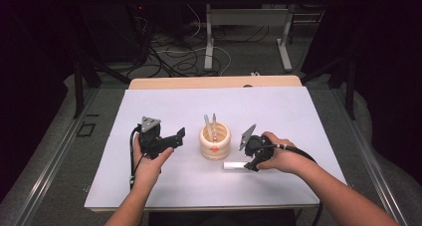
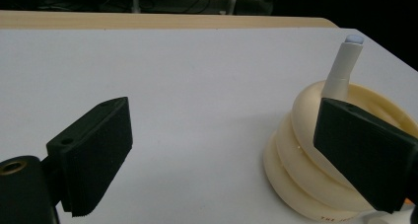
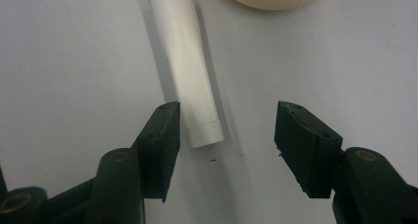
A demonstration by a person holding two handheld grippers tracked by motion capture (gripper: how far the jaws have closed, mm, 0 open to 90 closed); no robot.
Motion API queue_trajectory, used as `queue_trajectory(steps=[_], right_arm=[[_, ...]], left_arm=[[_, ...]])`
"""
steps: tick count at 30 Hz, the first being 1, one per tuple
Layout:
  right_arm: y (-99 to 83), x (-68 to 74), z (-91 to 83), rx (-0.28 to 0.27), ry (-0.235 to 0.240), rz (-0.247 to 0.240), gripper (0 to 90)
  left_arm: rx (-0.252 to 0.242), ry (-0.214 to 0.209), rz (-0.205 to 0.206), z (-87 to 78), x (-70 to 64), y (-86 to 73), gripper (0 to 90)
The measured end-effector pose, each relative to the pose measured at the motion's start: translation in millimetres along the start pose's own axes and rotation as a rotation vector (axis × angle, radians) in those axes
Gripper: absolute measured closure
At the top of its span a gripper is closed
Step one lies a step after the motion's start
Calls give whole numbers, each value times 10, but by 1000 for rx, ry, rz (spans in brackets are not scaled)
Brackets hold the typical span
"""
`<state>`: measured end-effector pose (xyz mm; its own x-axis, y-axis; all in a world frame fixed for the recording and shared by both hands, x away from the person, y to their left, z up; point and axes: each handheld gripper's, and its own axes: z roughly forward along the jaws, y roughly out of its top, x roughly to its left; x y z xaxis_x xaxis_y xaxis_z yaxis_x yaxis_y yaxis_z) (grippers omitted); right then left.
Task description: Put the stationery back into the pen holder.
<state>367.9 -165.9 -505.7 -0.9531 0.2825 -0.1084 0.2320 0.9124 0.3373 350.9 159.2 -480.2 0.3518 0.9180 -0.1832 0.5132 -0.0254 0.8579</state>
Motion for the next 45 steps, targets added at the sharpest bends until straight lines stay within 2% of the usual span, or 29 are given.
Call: queue_trajectory(steps=[10,15,16,17,22,32,45], right_arm=[[53,-7,60,20,10,-69,438],[66,4,115,58,22,-77,441],[65,-8,130,62,19,-92,439],[69,3,135,69,22,-75,439],[85,-22,186,84,38,-97,453],[111,17,259,120,84,-112,611],[132,49,261,132,98,-134,704]], left_arm=[[6,0,2,4,3,-1,79],[6,-1,2,5,2,-2,79],[6,-1,2,5,2,-1,79],[6,-2,2,5,4,0,79],[8,-2,1,5,9,0,80],[5,-4,0,6,11,0,79],[8,-3,0,8,8,-1,79]])
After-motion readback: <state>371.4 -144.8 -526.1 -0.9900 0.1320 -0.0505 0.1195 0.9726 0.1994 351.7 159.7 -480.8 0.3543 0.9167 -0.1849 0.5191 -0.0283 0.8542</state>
